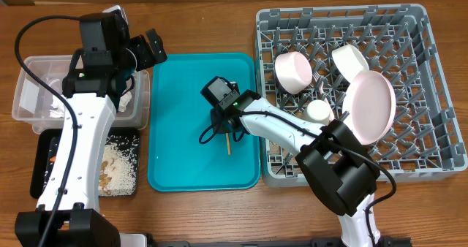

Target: Sort waste into correct bins and load items into the dishwasher

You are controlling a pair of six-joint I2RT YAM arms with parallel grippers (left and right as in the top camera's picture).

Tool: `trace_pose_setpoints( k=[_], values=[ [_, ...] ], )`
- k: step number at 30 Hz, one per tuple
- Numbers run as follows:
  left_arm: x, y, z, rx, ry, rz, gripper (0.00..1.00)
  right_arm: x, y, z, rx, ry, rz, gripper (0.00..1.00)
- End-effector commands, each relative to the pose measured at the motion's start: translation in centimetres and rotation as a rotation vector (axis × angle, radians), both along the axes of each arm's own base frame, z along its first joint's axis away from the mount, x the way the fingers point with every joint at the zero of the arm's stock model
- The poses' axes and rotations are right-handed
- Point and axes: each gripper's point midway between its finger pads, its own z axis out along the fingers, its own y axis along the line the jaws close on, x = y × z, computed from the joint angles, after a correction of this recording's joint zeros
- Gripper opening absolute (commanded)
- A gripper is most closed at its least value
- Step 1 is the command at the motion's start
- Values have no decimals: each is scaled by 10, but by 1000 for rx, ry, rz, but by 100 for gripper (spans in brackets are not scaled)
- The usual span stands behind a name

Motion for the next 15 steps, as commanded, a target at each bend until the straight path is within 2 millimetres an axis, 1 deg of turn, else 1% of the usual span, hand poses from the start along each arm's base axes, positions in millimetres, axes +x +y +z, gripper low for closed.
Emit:
trace_pose_setpoints(
  k=[1,2,3,4,5,6,12,15],
  values=[
    [1,0,15,-9,-35,14,100,-15,-3,-23,-10,82,8,30],
    [1,0,15,-9,-36,14,100,-15,-3,-23,-10,83,8,29],
    [1,0,15,-9,-35,14,100,-15,-3,-23,-11,83,8,25],
    [1,0,15,-9,-35,14,100,-15,-3,-23,-11,82,8,18],
    [1,0,15,-9,-35,13,100,-15,-3,-23,-11,82,8,13],
    [1,0,15,-9,-35,14,100,-15,-3,-23,-11,82,8,11],
    [1,0,15,-9,-35,14,100,-15,-3,-23,-11,83,8,10],
    [1,0,15,-9,-36,14,100,-15,-3,-23,-11,83,8,6]
  ],
)
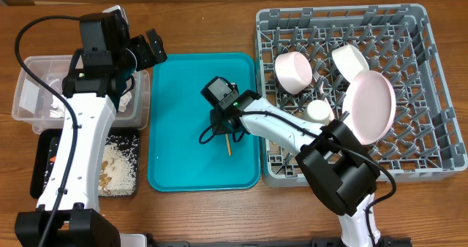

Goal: Sort waste into correct bins and load items into the dishwasher
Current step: 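Carry the chopstick over the dish rack with the right gripper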

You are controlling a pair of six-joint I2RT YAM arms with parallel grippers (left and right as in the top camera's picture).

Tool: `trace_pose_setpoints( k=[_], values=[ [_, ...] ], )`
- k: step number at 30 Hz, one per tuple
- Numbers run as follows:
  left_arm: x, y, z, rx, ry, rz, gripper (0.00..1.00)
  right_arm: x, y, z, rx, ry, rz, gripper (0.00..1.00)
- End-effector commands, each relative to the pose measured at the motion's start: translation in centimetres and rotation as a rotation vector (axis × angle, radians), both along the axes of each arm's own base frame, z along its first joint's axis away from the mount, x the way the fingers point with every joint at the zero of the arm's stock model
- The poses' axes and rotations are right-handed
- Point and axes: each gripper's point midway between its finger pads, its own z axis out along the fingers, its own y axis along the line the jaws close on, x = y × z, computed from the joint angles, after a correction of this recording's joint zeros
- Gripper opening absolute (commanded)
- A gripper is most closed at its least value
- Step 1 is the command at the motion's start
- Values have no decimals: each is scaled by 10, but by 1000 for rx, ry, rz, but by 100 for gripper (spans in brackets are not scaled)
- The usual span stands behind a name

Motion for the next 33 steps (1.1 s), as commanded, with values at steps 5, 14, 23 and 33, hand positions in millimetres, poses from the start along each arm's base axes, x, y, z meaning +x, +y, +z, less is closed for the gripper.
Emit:
trace_pose_setpoints(
  k=[5,14,23,33],
  values=[
    [1,0,15,-9,-36,14,100,-11,-5,-22,-27,61,3,4],
    [2,0,16,-9,-36,14,100,-5,3,-1,14,61,54,4],
    [2,0,16,-9,-36,14,100,16,10,96,89,-88,147,4],
    [2,0,16,-9,-36,14,100,11,-63,167,-3,-164,100,4]
  ],
)
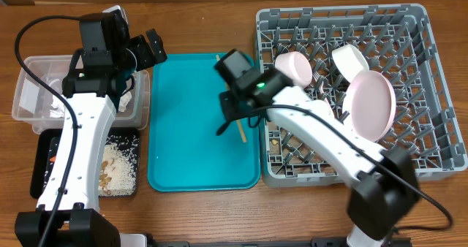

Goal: Sort waste into correct bins and load items into the dishwasher
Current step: 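Carry the chopstick over the dish rack with the right gripper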

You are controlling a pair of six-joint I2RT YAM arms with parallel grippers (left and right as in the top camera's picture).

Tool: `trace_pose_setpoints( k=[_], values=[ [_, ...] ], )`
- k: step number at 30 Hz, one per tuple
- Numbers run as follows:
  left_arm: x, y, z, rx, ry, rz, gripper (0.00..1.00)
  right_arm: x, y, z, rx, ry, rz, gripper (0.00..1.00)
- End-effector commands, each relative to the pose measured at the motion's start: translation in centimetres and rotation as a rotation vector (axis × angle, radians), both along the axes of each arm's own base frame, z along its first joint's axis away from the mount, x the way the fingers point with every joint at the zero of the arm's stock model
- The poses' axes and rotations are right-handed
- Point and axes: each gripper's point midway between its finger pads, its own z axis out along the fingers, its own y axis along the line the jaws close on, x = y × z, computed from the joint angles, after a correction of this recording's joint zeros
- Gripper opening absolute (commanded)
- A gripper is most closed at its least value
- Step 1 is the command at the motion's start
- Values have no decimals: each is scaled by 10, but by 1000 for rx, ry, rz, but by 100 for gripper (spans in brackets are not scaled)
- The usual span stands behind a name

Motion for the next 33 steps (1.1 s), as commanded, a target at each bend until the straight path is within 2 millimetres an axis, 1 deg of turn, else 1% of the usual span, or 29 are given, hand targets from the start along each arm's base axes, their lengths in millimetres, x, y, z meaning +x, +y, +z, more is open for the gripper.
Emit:
trace_pose_setpoints(
  k=[1,2,3,4,6,10,14,19,24,27,28,33],
  values=[
    [1,0,15,-9,-36,14,100,11,-36,41,-25,-83,-29,4],
    [1,0,15,-9,-36,14,100,12,-51,45,-52,-88,-58,4],
    [1,0,15,-9,-35,14,100,14,-61,47,-69,-91,-79,4],
    [1,0,15,-9,-36,14,100,16,-77,51,-94,-96,-113,4],
    [1,0,15,-9,-36,14,100,20,-97,54,-118,-96,-135,4],
    [1,0,15,-9,-35,14,100,26,-141,54,-160,-65,-190,4],
    [1,0,15,-9,-35,14,100,29,-178,51,-187,-27,-259,4],
    [1,0,15,-9,-35,14,100,31,-217,49,-200,8,-357,4],
    [1,0,15,-9,-36,14,100,28,-246,43,-215,43,-414,4],
    [1,0,15,-9,-36,14,100,25,-252,37,-232,60,-392,4],
    [1,0,15,-9,-36,14,100,23,-254,32,-239,70,-385,4],
    [1,0,15,-9,-36,14,100,24,-255,22,-248,74,-372,4]
  ],
)
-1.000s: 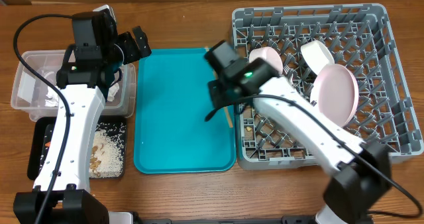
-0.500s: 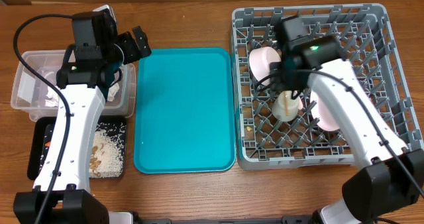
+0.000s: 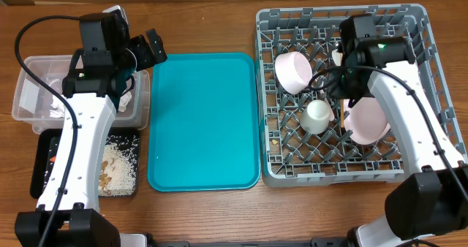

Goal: Sort waste into correct bins and load items into the dishwasher
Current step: 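Carry the chopstick over the dish rack with the right gripper, then lower the chopstick into the rack beside the fork and release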

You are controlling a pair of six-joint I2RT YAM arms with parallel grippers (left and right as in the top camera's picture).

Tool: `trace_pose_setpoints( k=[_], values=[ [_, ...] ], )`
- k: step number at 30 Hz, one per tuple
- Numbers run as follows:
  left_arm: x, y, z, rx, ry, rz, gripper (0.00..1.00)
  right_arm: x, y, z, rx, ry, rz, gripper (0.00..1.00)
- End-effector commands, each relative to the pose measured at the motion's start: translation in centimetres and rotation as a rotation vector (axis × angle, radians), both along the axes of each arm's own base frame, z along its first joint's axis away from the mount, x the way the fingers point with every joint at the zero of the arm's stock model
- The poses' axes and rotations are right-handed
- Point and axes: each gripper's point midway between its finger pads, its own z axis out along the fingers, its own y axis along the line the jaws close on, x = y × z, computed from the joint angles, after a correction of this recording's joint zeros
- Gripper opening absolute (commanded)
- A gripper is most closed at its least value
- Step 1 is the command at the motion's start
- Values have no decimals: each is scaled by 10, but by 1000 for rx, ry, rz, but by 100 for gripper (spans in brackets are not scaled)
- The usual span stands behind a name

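Note:
The teal tray (image 3: 203,123) lies bare in the overhead view. My right gripper (image 3: 341,82) hangs over the middle of the grey dish rack (image 3: 431,50), between the pink bowl (image 3: 292,70) and the pink plate (image 3: 368,121). Its fingers are largely hidden under the wrist, and the wooden stick does not show. A white cup (image 3: 316,116) stands in the rack just below the gripper. My left gripper (image 3: 148,50) is held open and empty above the tray's top left corner.
A clear bin (image 3: 29,93) with paper scraps and a black bin (image 3: 51,166) with rice and food scraps sit at the left, beside the tray. A white bowl (image 3: 337,57) is partly hidden behind the right arm.
My right arm has moved from over the tray's upper right to over the dish rack. The wooden stick it carried is gone from sight. The left arm has not moved.
My right gripper was down on the wooden stick in the middle of the tray and stayed there. Then it held the stick lifted over the tray's upper right. Now it is over the rack and the tray is bare. The left arm stayed still throughout.

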Motion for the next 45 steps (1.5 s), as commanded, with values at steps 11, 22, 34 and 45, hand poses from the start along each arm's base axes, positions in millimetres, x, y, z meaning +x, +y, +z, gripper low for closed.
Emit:
trace_pose_setpoints(
  k=[11,22,34,45],
  values=[
    [2,0,16,-9,-36,14,100,1,-10,-13,-55,-20,11,5],
    [2,0,16,-9,-36,14,100,1,-10,-13,-53,-21,8,6],
    [2,0,16,-9,-36,14,100,-1,-7,-14,-49,-7,71,4],
    [2,0,16,-9,-36,14,100,-4,-6,-15,-58,12,122,5]
  ],
)
